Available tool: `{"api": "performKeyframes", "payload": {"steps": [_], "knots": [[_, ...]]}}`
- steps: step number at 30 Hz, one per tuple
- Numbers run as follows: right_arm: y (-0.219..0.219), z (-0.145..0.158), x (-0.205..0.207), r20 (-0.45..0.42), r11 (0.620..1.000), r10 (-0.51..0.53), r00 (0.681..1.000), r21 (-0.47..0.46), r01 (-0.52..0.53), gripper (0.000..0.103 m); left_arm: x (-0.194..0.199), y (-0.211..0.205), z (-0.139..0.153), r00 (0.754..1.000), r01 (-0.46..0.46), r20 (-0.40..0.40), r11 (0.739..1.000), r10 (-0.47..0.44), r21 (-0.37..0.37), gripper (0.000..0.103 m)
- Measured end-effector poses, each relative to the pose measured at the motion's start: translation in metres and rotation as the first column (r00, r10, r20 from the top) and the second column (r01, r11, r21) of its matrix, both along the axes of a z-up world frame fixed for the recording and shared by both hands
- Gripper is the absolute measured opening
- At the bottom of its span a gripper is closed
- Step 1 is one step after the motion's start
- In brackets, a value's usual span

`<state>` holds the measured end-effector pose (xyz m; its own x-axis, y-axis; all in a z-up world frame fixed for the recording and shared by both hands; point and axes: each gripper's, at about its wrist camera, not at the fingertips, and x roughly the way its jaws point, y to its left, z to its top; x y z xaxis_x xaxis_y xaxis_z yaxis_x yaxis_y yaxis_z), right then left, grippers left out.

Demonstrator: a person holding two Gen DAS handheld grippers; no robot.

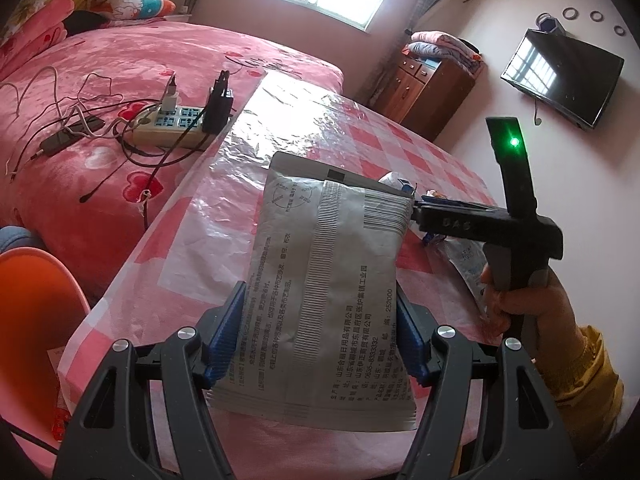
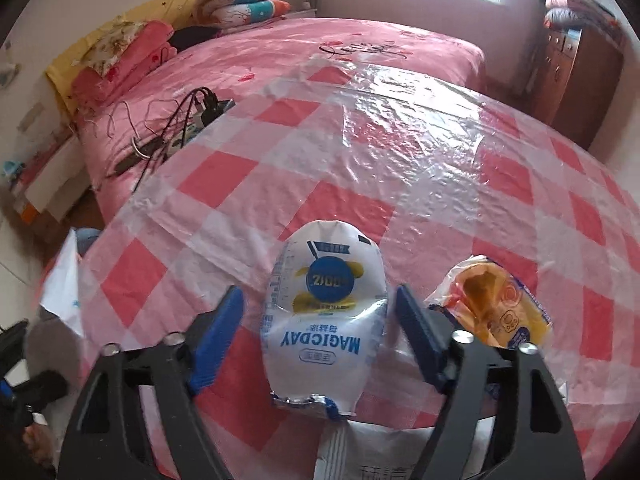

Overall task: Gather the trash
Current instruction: 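Grasp the white yogurt bottle with the right tool while left tool holds the grey packet, then carry the grey packet and yogurt bottle over the orange bucket with both tools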

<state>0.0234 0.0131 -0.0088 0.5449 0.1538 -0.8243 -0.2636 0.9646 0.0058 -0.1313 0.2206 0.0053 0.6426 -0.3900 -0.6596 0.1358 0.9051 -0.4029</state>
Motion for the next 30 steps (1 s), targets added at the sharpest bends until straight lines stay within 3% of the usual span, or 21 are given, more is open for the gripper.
{"api": "performKeyframes", "payload": {"steps": [8,15,20,25,30], "knots": [[0.001,0.004,-0.009,0.037,0.999,0.008,0.999,0.041,-0.009,0.061,-0.006,0.009,0.003,1.0,-0.022,0.019,1.0,0.023,-0.022,0.068],[0.019,0.021,-0.023,0.043,0.988,0.031,0.999,0.147,-0.037,0.061,-0.015,0.026,0.009,0.997,-0.069,0.043,0.997,0.071,-0.037,0.068],[0.052,0.033,-0.033,0.028,0.964,0.101,0.994,0.245,-0.105,0.061,-0.024,0.049,0.013,0.99,-0.128,0.059,0.991,0.13,-0.043,0.068],[0.096,0.043,-0.042,0.015,0.923,0.199,0.98,0.334,-0.192,0.061,-0.038,0.084,0.014,0.972,-0.224,0.066,0.974,0.226,-0.042,0.068],[0.147,0.051,-0.05,0.01,0.875,0.304,0.953,0.393,-0.284,0.061,-0.053,0.128,0.008,0.934,-0.352,0.054,0.935,0.354,-0.036,0.068]]}}
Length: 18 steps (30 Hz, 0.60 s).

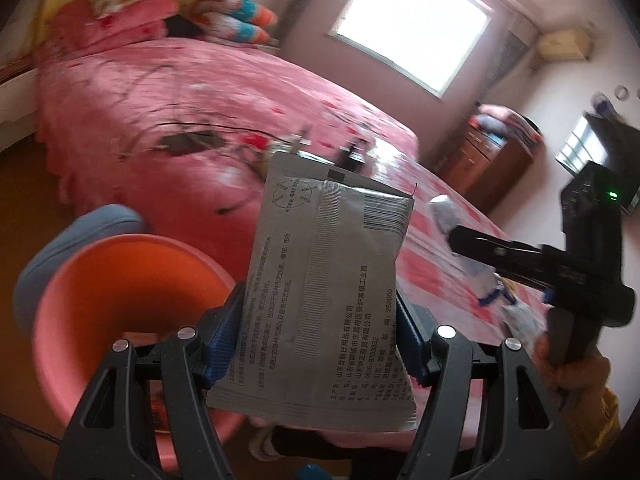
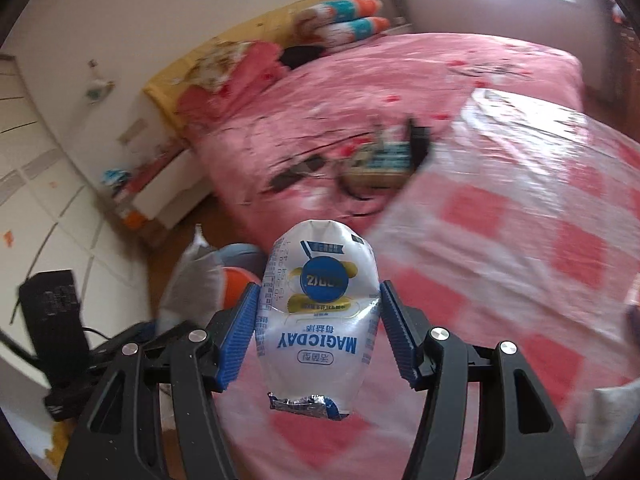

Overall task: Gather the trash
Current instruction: 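Carry the grey packet and yogurt bottle over the orange bucket with both tools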

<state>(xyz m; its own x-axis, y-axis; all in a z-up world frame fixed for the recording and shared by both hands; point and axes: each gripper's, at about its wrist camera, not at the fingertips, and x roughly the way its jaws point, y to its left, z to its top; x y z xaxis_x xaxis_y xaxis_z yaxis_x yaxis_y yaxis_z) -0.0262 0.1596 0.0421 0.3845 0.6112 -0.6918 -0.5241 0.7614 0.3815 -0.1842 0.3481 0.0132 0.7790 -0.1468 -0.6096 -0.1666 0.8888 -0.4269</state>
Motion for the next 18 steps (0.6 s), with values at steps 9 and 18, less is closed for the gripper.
{"api": "performKeyframes", "payload": {"steps": [9,18], "knots": [[0.097,-0.003,-0.018,-0.019,0.984,0.176,0.984,0.014,-0.176,0.061,-0.022,0.068,-0.026,0.972,-0.229,-0.055,0.973,0.228,-0.012,0.069],[0.131,-0.029,-0.029,-0.067,0.978,0.21,0.975,0.028,-0.209,0.083,-0.03,0.107,-0.063,0.905,-0.394,-0.179,0.919,0.385,-0.012,0.083]]}}
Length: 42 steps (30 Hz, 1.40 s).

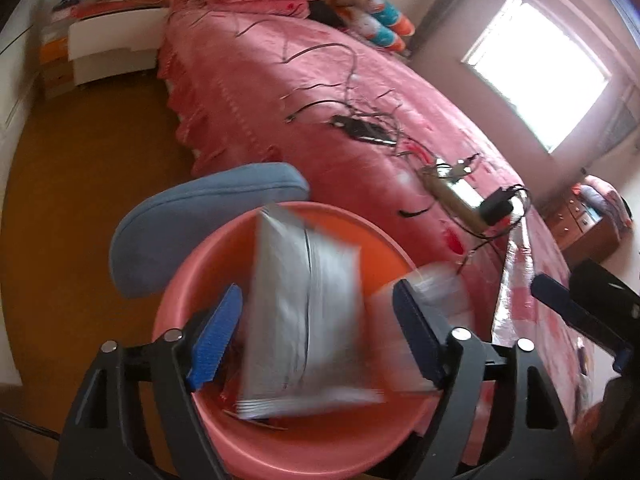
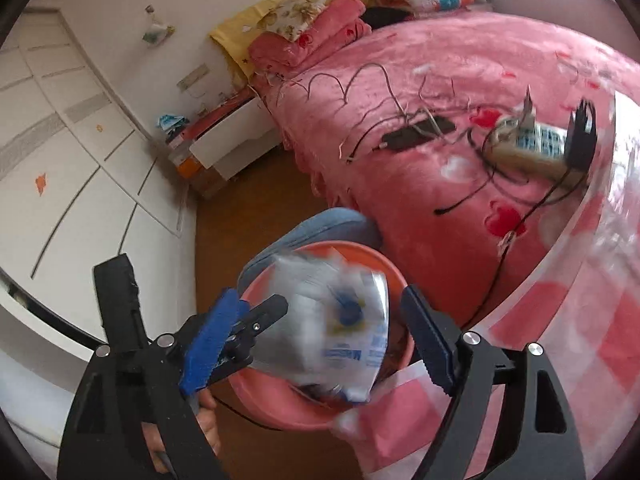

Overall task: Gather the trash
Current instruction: 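Carry the grey packet and yogurt bottle over the orange bucket with both tools, then open both tools to drop the packet and bottle into the bucket, then move both tools back over the wet-wipes pack and yellow snack bag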

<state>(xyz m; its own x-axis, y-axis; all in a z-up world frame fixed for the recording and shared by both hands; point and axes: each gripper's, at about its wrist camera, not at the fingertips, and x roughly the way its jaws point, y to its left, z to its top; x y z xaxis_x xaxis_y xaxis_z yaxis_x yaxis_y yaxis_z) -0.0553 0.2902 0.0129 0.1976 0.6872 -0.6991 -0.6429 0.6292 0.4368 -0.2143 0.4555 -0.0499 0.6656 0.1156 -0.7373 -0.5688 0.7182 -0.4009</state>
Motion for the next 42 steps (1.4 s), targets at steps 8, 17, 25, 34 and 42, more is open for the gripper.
{"api": "performKeyframes", "payload": {"steps": [8,17,25,34,42], "knots": [[-0.051,0.016,-0.007,0.165,0.989,-0.136,0.977,-0.035,0.144,0.091,-0.004,-0.002,0.005,1.0,0.01,0.017,1.0,-0.01,0.013,0.084],[-0.099,0.015,-0.016,0.244,0.967,-0.217,0.945,-0.081,0.243,0.092,0.008,-0.034,0.025,0.994,0.1,0.041,0.994,-0.101,0.038,0.084],[-0.139,0.014,-0.022,0.278,0.942,-0.285,0.917,-0.094,0.321,0.092,0.019,-0.067,0.045,0.98,0.183,0.061,0.981,-0.188,0.07,0.084],[-0.178,0.014,-0.028,0.308,0.915,-0.349,0.885,-0.09,0.393,0.092,0.029,-0.101,0.062,0.963,0.257,0.064,0.962,-0.263,0.097,0.084],[-0.209,0.018,-0.03,0.32,0.894,-0.398,0.86,-0.077,0.442,0.092,0.038,-0.132,0.078,0.944,0.315,0.066,0.941,-0.324,0.126,0.084]]}}
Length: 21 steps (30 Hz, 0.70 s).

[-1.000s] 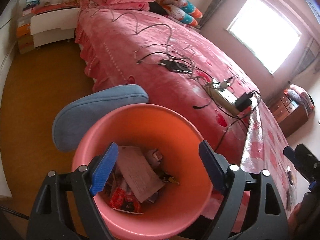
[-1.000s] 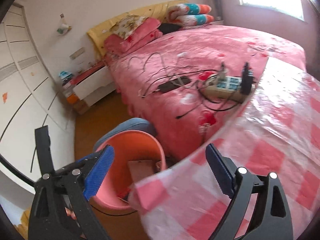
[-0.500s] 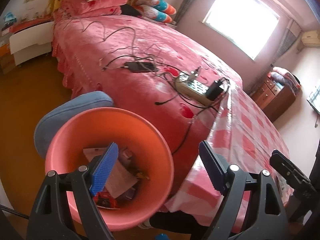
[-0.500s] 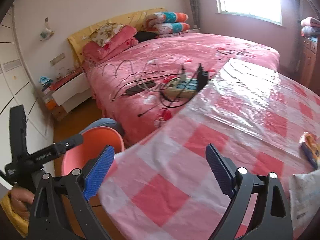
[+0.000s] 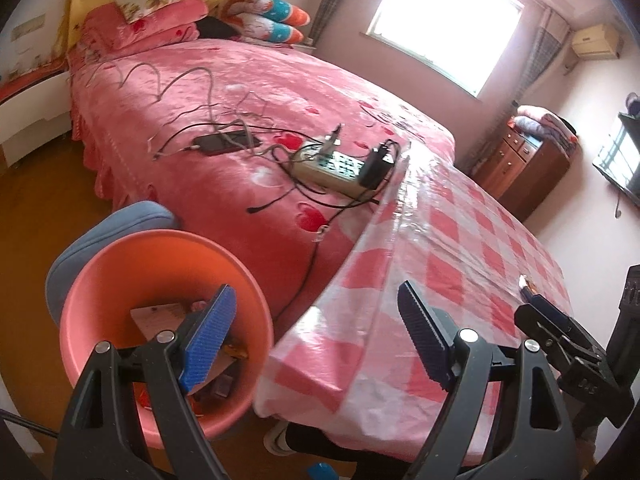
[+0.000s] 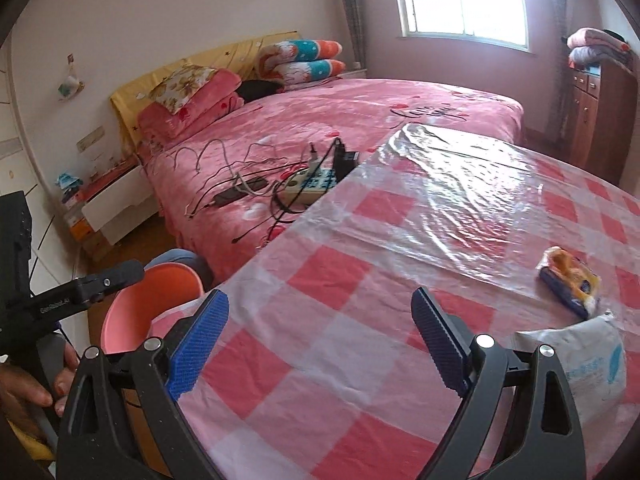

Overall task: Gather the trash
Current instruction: 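Move both tools back over the wet-wipes pack and yellow snack bag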

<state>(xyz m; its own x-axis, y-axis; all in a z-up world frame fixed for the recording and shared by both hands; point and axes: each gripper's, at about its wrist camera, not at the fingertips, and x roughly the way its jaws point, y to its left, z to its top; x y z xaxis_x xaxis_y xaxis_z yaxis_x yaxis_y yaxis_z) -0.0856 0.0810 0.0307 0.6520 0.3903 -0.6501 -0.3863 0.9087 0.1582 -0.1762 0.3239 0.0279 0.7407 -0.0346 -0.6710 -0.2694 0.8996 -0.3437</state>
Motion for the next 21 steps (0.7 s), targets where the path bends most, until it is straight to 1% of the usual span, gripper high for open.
{"api": "performKeyframes", "payload": {"steps": [11,21], "knots": [[-0.038,0.003,0.0,0.001,0.998,-0.061,0.998,0.009,0.061,0.092,0.015,-0.046,0.013,0.996,0.09,0.008,0.996,-0.091,0.027,0.084],[-0.075,0.002,0.006,0.004,0.992,-0.129,0.992,0.013,0.129,0.092,0.025,-0.094,0.019,0.981,0.193,0.012,0.98,-0.194,0.044,0.084]]}}
